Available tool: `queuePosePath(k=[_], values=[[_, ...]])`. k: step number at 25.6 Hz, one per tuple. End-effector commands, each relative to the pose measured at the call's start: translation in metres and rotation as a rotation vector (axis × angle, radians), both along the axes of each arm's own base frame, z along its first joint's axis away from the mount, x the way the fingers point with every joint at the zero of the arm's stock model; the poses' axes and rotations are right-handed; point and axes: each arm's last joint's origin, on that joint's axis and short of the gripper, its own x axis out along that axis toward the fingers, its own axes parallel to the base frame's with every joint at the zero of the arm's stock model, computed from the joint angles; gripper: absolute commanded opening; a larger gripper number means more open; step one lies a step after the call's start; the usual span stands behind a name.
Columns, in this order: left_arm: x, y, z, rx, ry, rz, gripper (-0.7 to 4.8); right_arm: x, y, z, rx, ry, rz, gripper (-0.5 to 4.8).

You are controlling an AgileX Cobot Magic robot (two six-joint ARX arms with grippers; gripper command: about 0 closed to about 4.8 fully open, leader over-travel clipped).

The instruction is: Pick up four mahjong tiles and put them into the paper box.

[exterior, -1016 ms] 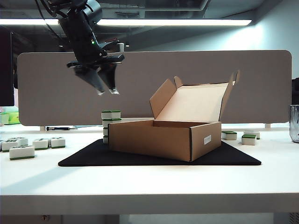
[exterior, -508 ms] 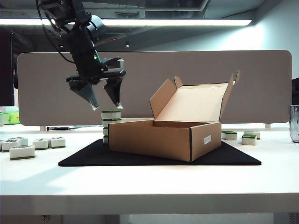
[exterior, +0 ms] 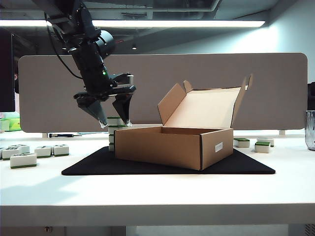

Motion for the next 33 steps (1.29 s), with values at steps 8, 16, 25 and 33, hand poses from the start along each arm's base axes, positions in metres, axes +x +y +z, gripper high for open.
queuePosePath(k=[8, 16, 25, 33], values=[[0.004, -0.004, -0.008, -0.005, -0.001, -0.006, 3.55, 0.0, 0.0, 0.001, 0.0, -0.009, 0.002, -0.01], [0.004, -0.004, -0.01, -0.003, 0.004, -0.006, 2.36, 0.0, 0.0, 0.001, 0.0, -0.009, 0.001, -0.01], [0.004, -0.004, -0.01, -0.003, 0.005, -0.006, 1.27, 0.0, 0.0, 0.001, 0.0, -0.009, 0.001, -0.01], [0.004, -0.004, 0.004, -0.013, -0.02, -0.007, 1.27, 0.0, 0.0, 0.001, 0.0, -0.009, 0.001, -0.01]])
